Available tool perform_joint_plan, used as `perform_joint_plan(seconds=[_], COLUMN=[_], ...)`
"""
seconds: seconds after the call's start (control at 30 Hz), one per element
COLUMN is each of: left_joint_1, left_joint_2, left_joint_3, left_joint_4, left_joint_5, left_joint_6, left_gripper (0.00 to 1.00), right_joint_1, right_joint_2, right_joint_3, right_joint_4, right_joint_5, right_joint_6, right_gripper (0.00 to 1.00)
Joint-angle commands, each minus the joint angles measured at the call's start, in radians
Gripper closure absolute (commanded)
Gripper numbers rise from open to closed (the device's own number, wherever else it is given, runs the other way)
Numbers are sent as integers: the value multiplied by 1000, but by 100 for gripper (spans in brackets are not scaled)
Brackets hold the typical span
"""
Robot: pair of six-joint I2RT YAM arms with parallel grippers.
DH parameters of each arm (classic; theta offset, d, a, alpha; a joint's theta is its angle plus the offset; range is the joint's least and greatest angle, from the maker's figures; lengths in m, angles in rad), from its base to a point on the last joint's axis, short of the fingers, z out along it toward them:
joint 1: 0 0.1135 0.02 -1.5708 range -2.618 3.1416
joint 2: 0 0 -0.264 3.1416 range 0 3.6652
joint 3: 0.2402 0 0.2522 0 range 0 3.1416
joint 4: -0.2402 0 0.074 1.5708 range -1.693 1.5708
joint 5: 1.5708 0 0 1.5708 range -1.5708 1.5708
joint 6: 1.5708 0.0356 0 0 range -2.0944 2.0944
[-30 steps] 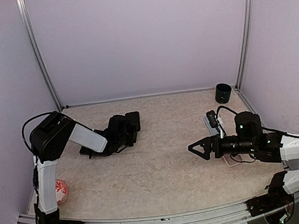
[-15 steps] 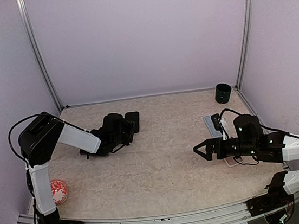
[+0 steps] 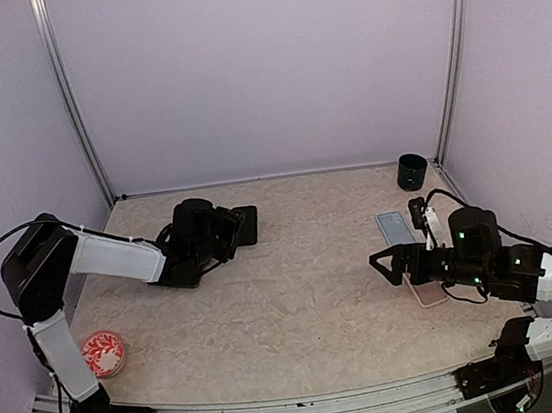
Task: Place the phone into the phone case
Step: Place the phone with the phone case at the center of the board, then move the phone to the center of the board.
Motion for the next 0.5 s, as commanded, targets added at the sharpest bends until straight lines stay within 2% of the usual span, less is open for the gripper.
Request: perform_joint_plan(seconds=[0.0,0.13,0.27,0.47], left_joint_1=[0,16,66,145], left_joint_2=[-119,-226,-343,-482], left_joint_3=[-42,-124,-217,-290], left_joint_4=[-97,-160,-192,-264], left_joint_5=[7,-31,-57,-130], left_joint_6=[163,254,337,445], left_gripper=[36,33,23,18], right_joint_1=[-9,-8,-9,-6], right_joint_2=[-23,2,39,101], right_joint_3=[-9,-8,-13,-4], right_joint_4=[5,18,48,91], right_joint_5=[-19,-71,-97,-125], right_joint_6=[-19,-31,-29,-28], right_gripper=[0,0,0,0])
